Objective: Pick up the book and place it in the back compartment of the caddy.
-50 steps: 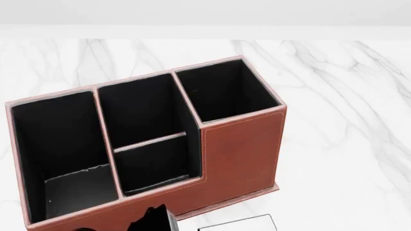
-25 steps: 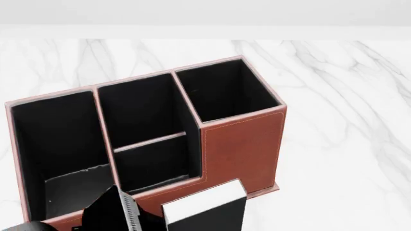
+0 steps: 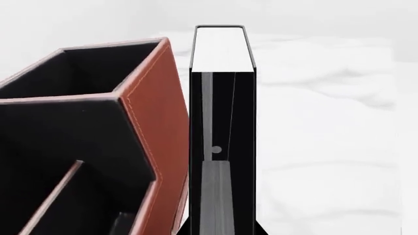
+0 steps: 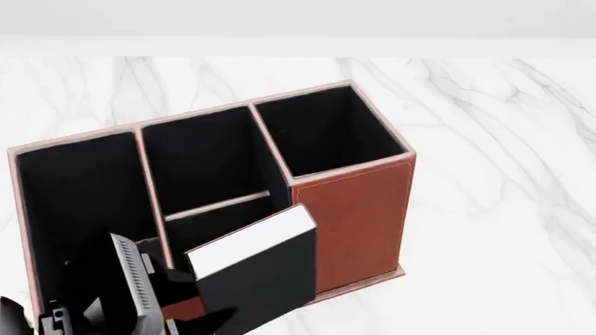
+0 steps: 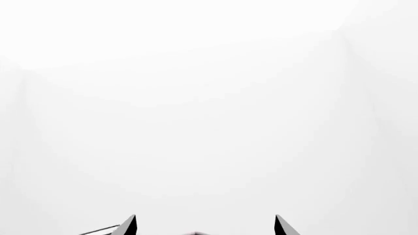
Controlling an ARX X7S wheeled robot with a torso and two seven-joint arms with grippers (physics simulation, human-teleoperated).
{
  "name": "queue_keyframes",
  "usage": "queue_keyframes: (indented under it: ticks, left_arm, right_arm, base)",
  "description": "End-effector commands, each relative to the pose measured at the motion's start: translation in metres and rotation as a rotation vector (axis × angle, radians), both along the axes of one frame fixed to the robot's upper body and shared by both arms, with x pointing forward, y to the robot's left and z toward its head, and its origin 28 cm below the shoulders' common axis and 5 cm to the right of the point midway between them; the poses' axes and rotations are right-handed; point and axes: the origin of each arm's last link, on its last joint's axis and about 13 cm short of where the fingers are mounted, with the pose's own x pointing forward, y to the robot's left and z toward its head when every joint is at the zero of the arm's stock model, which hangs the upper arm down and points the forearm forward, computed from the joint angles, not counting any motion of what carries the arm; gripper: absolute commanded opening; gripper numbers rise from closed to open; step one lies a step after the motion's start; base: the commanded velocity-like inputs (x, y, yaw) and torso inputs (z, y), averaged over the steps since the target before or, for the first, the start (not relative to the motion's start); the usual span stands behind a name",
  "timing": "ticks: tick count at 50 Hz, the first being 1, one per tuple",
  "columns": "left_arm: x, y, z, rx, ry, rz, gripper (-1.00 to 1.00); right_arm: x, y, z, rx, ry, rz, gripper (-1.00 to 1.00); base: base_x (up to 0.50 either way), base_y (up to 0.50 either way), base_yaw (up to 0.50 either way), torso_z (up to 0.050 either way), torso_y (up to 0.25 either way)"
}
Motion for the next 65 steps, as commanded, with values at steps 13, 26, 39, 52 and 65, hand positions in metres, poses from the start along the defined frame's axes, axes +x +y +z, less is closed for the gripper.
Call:
queue_keyframes:
  ticks: [13,26,39,52,65]
  left_arm:
    - [0.003,0.004,0.047,-0.027,-0.049,0.040,-1.00]
    - [0.004,0.004,0.045,0.008,-0.020,0.040,-1.00]
    - [0.004,0.002,0.033,-0.017,-0.013,0.026,-1.00]
    - [0.009,0.005,0.032,-0.019,0.031,-0.017,-1.00]
    - [0.019,0.008,0.034,0.054,0.086,-0.067,-1.00]
  right_arm:
    - [0.000,0.001,0.000,-0.003,0.002,0.003,1.00]
    - [0.000,0.003,0.000,0.002,0.031,0.015,1.00]
    - [0.004,0.004,0.000,-0.025,0.058,-0.065,1.00]
    - [0.004,0.005,-0.001,-0.026,0.048,-0.055,1.00]
    - [0.005,0.006,-0.002,-0.037,0.050,-0.046,1.00]
  base:
    - [0.00,0.00,0.00,0.000,0.001]
    - [0.00,0.00,0.00,0.000,0.002]
    - [0.00,0.00,0.00,0.000,0.001]
    - [0.00,0.00,0.00,0.000,0.002]
    - [0.00,0.00,0.00,0.001,0.001]
